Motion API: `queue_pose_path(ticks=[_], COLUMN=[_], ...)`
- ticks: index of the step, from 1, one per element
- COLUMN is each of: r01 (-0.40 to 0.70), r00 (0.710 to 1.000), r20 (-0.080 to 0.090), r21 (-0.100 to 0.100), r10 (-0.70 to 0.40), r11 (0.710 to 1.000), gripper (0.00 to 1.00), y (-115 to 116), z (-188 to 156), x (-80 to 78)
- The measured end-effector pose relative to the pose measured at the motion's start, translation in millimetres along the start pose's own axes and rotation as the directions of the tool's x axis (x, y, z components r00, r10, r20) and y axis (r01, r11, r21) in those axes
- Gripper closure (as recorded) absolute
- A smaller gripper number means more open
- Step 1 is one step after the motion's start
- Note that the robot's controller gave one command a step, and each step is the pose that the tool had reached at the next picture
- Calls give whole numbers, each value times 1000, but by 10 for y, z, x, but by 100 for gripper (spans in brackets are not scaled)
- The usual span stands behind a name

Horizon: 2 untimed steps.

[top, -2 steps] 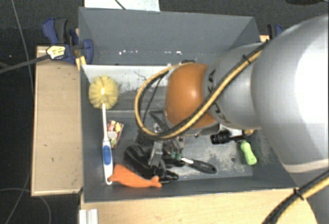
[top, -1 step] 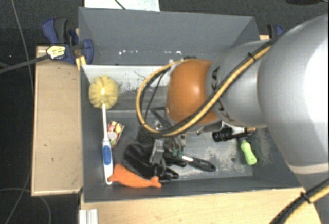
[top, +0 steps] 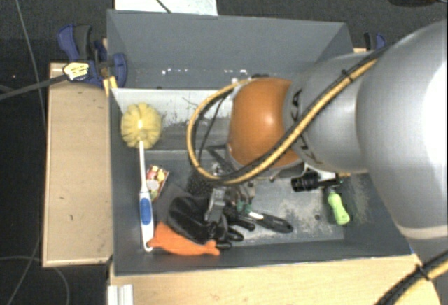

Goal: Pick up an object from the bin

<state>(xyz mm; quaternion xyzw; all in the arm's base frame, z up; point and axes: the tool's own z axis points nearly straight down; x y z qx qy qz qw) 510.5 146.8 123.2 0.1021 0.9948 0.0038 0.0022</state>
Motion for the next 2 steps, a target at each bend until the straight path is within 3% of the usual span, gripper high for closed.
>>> queue_pose_path(ticks=[2], r01=[2], r00=[1000], r20=[2], r21=[-2], r10=[-2], r11=[1000], gripper=[100], y=[3], z=[-360], x=[-4])
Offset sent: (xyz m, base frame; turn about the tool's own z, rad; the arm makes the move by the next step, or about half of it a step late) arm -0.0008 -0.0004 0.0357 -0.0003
